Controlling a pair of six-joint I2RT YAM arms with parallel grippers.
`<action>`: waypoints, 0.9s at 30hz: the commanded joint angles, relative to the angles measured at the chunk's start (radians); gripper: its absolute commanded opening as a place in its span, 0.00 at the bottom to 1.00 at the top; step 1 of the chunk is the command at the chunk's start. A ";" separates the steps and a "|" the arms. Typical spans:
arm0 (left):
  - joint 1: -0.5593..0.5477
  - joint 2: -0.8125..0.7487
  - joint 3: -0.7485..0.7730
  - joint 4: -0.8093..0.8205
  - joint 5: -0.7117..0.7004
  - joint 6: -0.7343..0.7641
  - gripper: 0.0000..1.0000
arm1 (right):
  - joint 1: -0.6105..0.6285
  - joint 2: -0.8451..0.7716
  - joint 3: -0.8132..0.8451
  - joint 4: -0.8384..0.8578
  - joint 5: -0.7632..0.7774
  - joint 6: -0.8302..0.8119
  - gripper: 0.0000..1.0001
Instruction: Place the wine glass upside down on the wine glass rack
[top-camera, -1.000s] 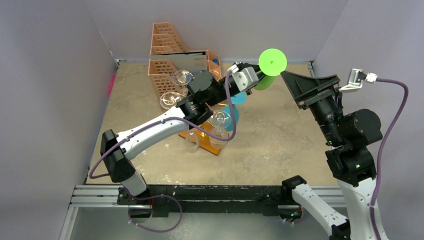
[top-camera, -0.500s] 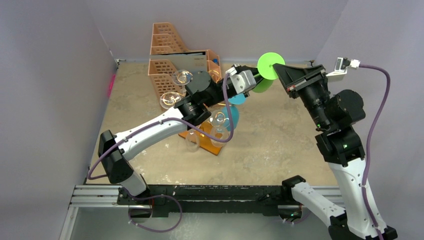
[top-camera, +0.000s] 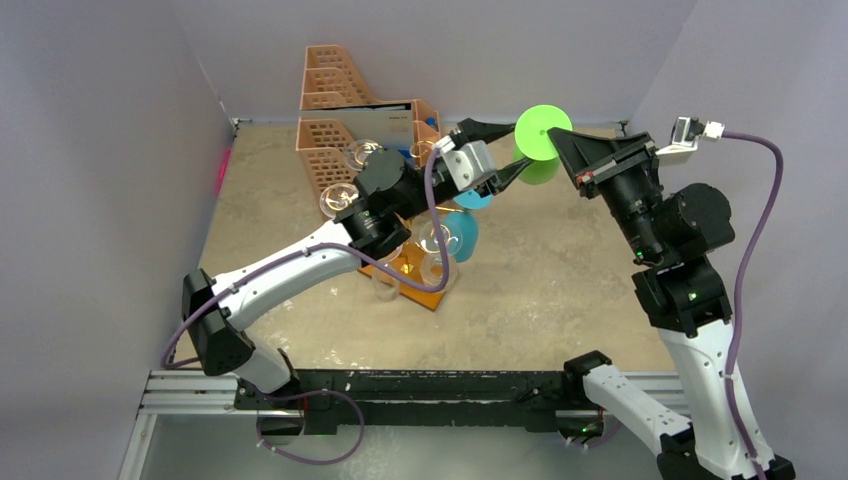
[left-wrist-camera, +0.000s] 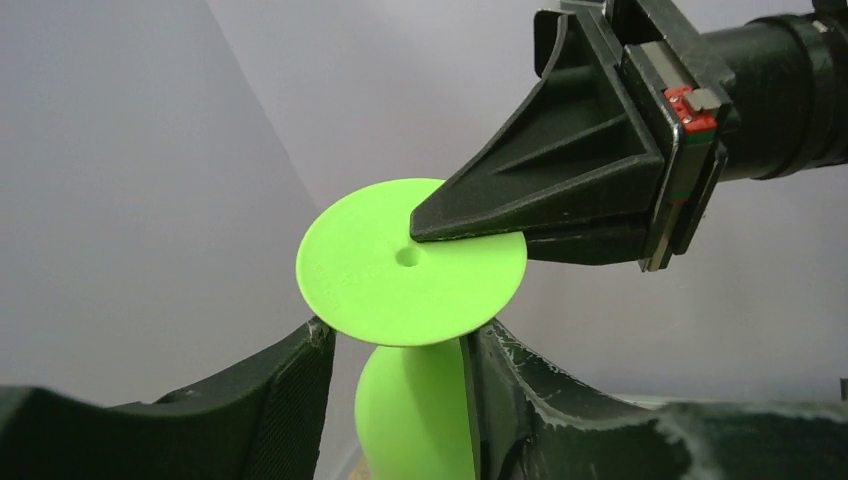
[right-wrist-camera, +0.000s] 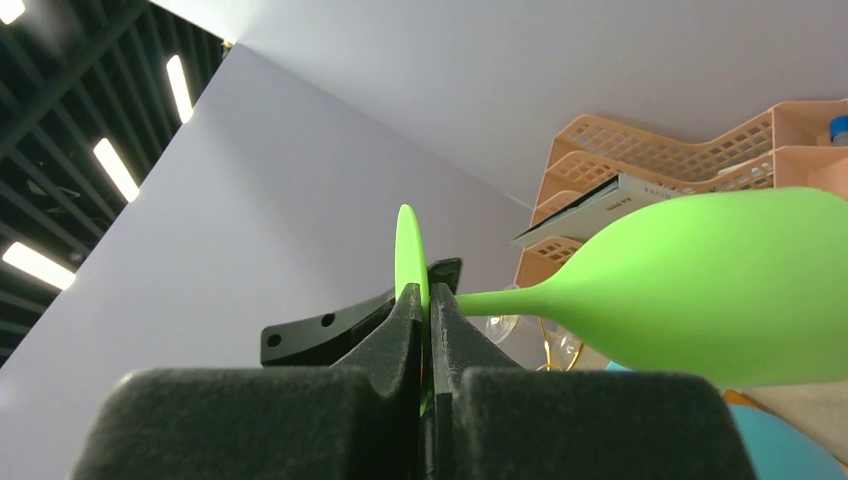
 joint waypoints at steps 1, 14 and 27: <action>0.000 -0.093 -0.019 0.008 -0.085 -0.053 0.49 | -0.003 0.044 0.078 0.076 0.071 -0.012 0.00; 0.000 -0.470 0.003 -0.617 -0.463 -0.091 0.60 | -0.003 0.166 0.138 0.070 0.060 -0.032 0.00; 0.000 -0.857 0.054 -1.442 -0.900 -0.471 0.65 | 0.001 0.369 0.173 0.132 -0.099 -0.046 0.00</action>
